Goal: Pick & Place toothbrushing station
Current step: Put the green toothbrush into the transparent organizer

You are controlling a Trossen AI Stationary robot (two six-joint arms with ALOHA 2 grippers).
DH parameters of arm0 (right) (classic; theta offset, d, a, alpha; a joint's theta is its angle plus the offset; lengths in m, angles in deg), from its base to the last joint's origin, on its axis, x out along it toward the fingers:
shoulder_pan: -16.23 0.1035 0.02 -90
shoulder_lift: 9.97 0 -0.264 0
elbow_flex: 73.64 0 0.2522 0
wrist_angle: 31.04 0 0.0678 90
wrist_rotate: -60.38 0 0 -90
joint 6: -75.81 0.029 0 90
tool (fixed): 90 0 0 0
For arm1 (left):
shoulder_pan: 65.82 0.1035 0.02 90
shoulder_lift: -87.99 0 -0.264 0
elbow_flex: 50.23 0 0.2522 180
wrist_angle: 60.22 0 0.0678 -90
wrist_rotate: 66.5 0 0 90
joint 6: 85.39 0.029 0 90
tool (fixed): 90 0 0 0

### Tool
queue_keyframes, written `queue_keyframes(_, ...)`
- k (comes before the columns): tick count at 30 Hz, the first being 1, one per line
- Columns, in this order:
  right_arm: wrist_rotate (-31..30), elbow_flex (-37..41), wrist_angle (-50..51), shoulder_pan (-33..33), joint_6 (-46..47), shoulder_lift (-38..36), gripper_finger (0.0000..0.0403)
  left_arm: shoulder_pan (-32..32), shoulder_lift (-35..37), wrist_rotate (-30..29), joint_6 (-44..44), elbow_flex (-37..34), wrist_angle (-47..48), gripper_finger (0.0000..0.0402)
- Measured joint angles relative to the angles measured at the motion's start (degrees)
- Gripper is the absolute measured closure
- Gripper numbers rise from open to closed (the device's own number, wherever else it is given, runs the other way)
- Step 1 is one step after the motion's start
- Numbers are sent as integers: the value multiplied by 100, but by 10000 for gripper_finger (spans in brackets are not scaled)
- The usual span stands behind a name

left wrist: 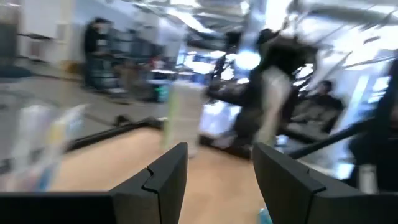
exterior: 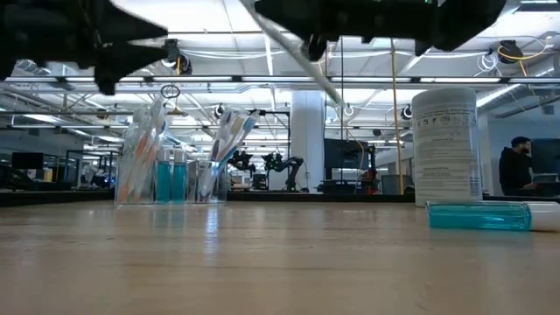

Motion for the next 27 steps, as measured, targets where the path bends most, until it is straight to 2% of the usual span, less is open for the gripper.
queue_keyframes(3, 4, 0, -143, -38, 105, 267, 403, 324, -77, 429, -76, 457, 410, 213)
queue_keyframes(7, 5, 3, -193, -39, 124, 350, 403, 809, -389, 232, -353, 1381, 1586, 213)
queue_keyframes(9, 4, 0, -169, -40, 125, 346, 403, 982, -497, 369, -442, 1765, 2385, 213)
queue_keyframes(11, 4, 2, -120, -40, 93, 328, 403, 1061, -575, 884, -503, 2105, 3120, 213)
queue_keyframes(14, 3, -5, -76, -38, -52, 256, 403, 1161, -732, 1512, -689, 2487, 3714, 213)
queue_keyframes(17, 10, -1, -11, -57, -70, 268, 403, 1203, -828, 1689, -744, 2651, 4017, 213)
queue_keyframes(27, 7, 0, 30, -59, -95, 264, 403, 1196, -875, 1862, -941, 2690, 4085, 213)
